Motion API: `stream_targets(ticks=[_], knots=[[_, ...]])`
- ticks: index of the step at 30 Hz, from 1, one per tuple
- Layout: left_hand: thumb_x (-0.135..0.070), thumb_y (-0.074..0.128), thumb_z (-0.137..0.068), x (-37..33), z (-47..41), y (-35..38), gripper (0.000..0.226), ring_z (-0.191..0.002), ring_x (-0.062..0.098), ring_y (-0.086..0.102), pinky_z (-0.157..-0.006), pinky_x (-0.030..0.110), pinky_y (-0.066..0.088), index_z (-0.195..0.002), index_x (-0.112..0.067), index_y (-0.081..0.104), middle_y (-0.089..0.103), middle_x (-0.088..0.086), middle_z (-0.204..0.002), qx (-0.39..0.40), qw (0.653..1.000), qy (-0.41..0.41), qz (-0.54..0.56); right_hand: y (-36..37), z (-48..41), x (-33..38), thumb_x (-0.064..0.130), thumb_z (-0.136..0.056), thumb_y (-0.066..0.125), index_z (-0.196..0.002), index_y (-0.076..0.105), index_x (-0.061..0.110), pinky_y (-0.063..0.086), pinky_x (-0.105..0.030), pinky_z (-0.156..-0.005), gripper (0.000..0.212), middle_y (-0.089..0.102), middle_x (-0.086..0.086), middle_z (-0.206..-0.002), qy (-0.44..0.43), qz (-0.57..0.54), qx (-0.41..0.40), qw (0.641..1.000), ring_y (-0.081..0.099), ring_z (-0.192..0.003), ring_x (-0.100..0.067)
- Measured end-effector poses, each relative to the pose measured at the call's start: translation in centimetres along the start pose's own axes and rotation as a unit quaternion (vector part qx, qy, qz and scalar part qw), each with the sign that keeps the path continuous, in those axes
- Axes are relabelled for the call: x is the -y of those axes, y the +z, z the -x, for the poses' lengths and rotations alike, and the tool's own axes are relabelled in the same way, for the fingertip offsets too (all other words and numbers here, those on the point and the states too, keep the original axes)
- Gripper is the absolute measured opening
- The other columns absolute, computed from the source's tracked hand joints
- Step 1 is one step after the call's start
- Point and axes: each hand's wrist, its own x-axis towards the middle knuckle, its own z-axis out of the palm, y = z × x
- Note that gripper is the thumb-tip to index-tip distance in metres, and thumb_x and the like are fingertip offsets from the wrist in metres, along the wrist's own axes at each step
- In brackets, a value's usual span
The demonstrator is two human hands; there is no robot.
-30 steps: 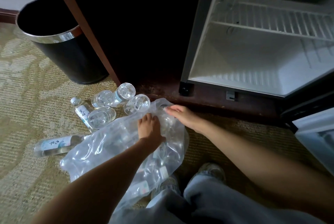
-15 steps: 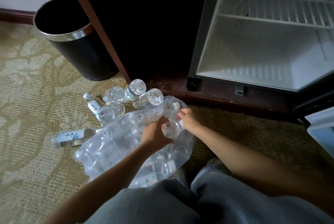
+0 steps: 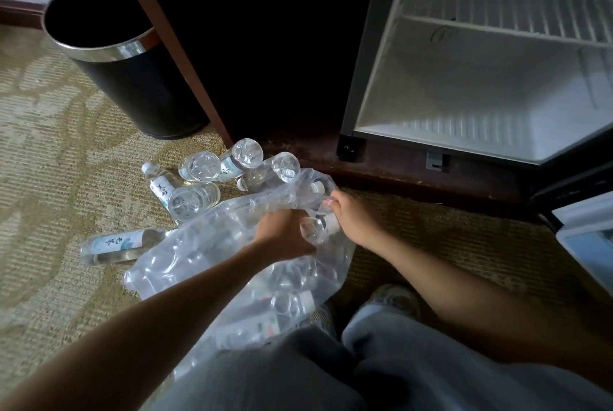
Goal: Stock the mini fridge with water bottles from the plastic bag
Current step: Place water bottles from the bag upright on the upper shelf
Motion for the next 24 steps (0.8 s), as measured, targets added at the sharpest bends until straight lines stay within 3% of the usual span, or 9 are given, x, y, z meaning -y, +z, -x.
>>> stream_targets(ticks=[4, 6, 8, 10, 11, 14, 17, 21, 24], knots=[[-0.029, 0.083, -0.066, -0.2, 1.2, -0.2, 0.050, -0.084, 0.010, 0.059, -0.070, 0.021, 0.044, -0.112, -0.023, 0.064, 0.069, -0.003, -0.107, -0.041, 0.987, -0.044, 0.152, -0.7, 0.2, -0.2, 0.026, -0.101, 0.038, -0.077, 0.051, 0.030, 0.042, -0.034, -0.058, 0.028, 0.054, 0.004, -0.069, -0.005, -0.073, 0.020, 0.997, 0.052, -0.062, -0.015], [-0.017, 0.086, -0.060, -1.0, 2.0, -1.6, 0.066, -0.092, 0.016, 0.062, -0.081, 0.028, 0.052, -0.120, -0.015, 0.057, 0.065, 0.001, -0.115, -0.079, 0.927, -0.082, 0.356, 0.4, 0.9, -1.5, 0.025, -0.101, 0.036, -0.097, 0.061, 0.022, 0.048, -0.037, -0.069, 0.025, 0.063, 0.000, -0.086, 0.011, -0.096, 0.050, 0.994, 0.060, -0.075, -0.018], [-0.005, 0.086, -0.057, -1.2, 2.4, -3.7, 0.069, -0.092, 0.019, 0.064, -0.082, 0.033, 0.054, -0.118, -0.008, 0.053, 0.066, 0.004, -0.107, -0.132, 0.871, -0.078, 0.467, 1.9, 1.6, -2.7, 0.031, -0.101, 0.038, -0.121, 0.058, 0.017, 0.051, -0.039, -0.085, 0.032, 0.065, -0.002, -0.111, 0.053, -0.132, 0.043, 0.989, 0.064, -0.096, -0.021], [-0.001, 0.084, -0.059, -1.3, 2.7, -5.2, 0.060, -0.086, 0.017, 0.065, -0.074, 0.028, 0.053, -0.111, -0.002, 0.055, 0.067, 0.005, -0.095, -0.133, 0.854, -0.073, 0.497, 2.1, 1.9, -2.8, 0.031, -0.100, 0.040, -0.129, 0.053, 0.019, 0.050, -0.039, -0.092, 0.034, 0.062, -0.002, -0.120, 0.094, -0.152, 0.043, 0.983, 0.061, -0.105, -0.020], [-0.001, 0.083, -0.060, -1.4, 2.7, -5.7, 0.058, -0.086, 0.018, 0.066, -0.072, 0.026, 0.052, -0.111, 0.000, 0.055, 0.068, 0.006, -0.094, -0.128, 0.848, -0.082, 0.507, 1.7, 1.9, -2.6, 0.028, -0.100, 0.040, -0.124, 0.055, 0.021, 0.050, -0.035, -0.088, 0.029, 0.062, 0.003, -0.114, 0.100, -0.154, 0.048, 0.982, 0.061, -0.100, -0.015], [-0.001, 0.083, -0.061, -1.2, 2.8, -5.7, 0.057, -0.090, 0.023, 0.066, -0.068, 0.027, 0.051, -0.112, 0.001, 0.056, 0.068, 0.011, -0.099, -0.128, 0.831, -0.124, 0.527, -0.6, 0.9, -1.7, 0.030, -0.099, 0.044, -0.089, 0.059, 0.022, 0.042, -0.027, -0.070, 0.020, 0.058, 0.007, -0.084, 0.051, -0.093, 0.045, 0.993, 0.054, -0.074, -0.007], [0.000, 0.080, -0.066, -2.1, 2.7, -6.1, 0.035, -0.082, 0.019, 0.065, -0.070, 0.029, 0.052, -0.094, -0.008, 0.061, 0.068, 0.004, -0.089, -0.126, 0.820, -0.132, 0.543, -2.6, 0.1, -0.4, 0.051, -0.091, 0.051, -0.105, 0.063, 0.022, 0.048, -0.032, -0.079, 0.034, 0.062, 0.005, -0.101, -0.009, -0.095, 0.024, 0.995, 0.059, -0.090, -0.009], [-0.008, 0.082, -0.066, -3.3, 2.6, -7.8, 0.040, -0.082, 0.020, 0.066, -0.080, 0.036, 0.054, -0.101, -0.003, 0.063, 0.069, 0.007, -0.091, -0.134, 0.809, -0.131, 0.557, -5.4, 1.9, 3.5, 0.028, -0.094, 0.056, -0.121, 0.060, 0.016, 0.047, -0.024, -0.091, 0.029, 0.062, 0.002, -0.119, -0.041, -0.307, 0.055, 0.949, 0.057, -0.108, -0.010], [-0.017, 0.082, -0.069, -3.7, 2.2, -9.0, 0.042, -0.090, 0.030, 0.067, -0.083, 0.045, 0.054, -0.103, -0.003, 0.062, 0.069, 0.015, -0.097, -0.154, 0.791, -0.156, 0.571, -5.8, 3.7, 5.1, 0.037, -0.092, 0.058, -0.127, 0.053, 0.024, 0.046, -0.039, -0.100, 0.039, 0.057, 0.003, -0.127, -0.066, -0.321, 0.038, 0.944, 0.055, -0.116, -0.013]])
